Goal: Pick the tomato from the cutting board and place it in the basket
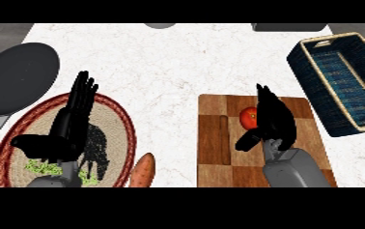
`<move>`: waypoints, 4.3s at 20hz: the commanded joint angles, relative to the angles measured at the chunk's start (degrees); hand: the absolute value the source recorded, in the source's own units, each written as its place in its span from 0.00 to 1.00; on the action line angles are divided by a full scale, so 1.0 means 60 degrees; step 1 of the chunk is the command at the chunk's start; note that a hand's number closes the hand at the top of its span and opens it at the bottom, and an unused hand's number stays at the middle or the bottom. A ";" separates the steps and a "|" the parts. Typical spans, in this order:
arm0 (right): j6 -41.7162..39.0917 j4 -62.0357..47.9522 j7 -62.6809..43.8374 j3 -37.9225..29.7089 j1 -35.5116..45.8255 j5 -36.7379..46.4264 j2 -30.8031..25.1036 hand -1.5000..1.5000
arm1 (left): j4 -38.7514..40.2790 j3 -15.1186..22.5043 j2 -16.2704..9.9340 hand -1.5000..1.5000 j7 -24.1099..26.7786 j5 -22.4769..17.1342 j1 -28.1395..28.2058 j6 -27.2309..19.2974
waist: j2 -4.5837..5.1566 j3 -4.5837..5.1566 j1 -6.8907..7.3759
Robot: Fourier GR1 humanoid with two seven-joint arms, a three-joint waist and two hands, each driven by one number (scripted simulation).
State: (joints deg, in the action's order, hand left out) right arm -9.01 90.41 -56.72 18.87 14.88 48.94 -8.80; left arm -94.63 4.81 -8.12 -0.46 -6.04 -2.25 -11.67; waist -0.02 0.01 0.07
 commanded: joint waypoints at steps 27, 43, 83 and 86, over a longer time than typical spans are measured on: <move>-0.0532 -0.1500 0.1858 -0.0406 -0.0202 0.1441 0.0815 1.00 | -0.0679 -0.0521 0.0434 0.50 -0.0049 0.0354 0.0874 0.0895 | -0.0008 0.0000 0.0014; 0.2467 -0.7201 -0.2135 -0.5448 0.5033 0.2682 -0.0824 1.00 | -0.0510 0.0242 0.0798 0.50 -0.0024 0.0660 -0.0266 0.0984 | 0.0604 -0.0030 0.1378; 0.5476 -1.0010 -0.4747 -0.7906 0.9858 0.9286 -0.1014 1.00 | -0.0030 -0.0404 0.0585 0.50 0.0140 0.0711 0.0048 0.0782 | 0.0103 0.0010 0.0354; 0.5986 -0.9874 -0.4339 -0.8191 0.9180 0.9372 -0.1157 1.00 | 0.0042 -0.0455 0.0626 0.50 -0.0128 0.0588 -0.0190 0.0788 | 0.0111 0.0002 0.0222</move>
State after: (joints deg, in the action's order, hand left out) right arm 23.79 30.93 -70.67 -28.83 71.85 104.00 -15.41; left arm -95.05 2.62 -4.11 -0.90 -2.04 -2.85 -7.28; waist 0.64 0.07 2.10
